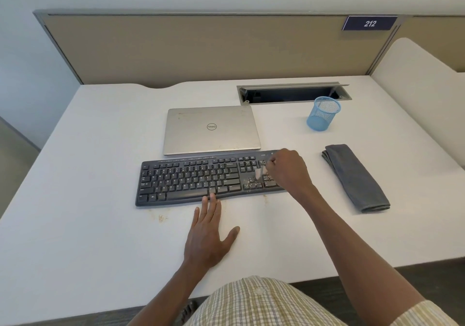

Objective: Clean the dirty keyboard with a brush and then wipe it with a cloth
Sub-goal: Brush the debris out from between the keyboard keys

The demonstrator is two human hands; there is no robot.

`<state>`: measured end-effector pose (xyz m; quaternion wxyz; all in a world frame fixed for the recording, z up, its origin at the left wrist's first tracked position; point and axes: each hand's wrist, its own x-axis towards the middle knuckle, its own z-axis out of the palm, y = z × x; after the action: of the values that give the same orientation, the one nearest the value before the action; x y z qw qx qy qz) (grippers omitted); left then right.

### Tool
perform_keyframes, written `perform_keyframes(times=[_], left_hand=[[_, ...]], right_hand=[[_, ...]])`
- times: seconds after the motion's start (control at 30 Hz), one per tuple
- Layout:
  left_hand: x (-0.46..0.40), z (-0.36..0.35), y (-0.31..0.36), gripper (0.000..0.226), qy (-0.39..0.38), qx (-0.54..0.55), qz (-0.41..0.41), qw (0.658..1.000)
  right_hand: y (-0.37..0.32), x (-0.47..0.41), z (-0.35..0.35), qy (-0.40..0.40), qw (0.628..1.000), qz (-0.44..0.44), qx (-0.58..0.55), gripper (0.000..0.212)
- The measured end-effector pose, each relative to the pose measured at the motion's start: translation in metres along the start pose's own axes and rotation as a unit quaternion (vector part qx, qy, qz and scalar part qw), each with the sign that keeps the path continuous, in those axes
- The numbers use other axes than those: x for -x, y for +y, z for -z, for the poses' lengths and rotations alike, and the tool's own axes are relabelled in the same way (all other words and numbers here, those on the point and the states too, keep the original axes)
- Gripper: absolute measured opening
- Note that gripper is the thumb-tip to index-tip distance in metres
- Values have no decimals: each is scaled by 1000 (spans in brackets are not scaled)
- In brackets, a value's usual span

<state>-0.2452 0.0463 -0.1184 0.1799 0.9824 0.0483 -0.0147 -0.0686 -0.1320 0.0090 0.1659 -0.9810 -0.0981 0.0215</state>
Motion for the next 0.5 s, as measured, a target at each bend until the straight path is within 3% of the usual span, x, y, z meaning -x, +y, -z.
perform_keyframes(times=[0.2, 0.37, 0.5], left_hand=[[1, 2, 2, 96, 0, 4, 1, 1000], [1, 2, 1, 98, -4, -2, 1, 1000], [0, 2, 1, 99, -5, -4, 2, 1000]], right_hand=[[-16, -5, -5, -45, 999, -24, 15, 32], [-15, -19, 0, -10, 999, -30, 12, 15], [-19, -24, -7, 4, 999, -23, -29, 22]])
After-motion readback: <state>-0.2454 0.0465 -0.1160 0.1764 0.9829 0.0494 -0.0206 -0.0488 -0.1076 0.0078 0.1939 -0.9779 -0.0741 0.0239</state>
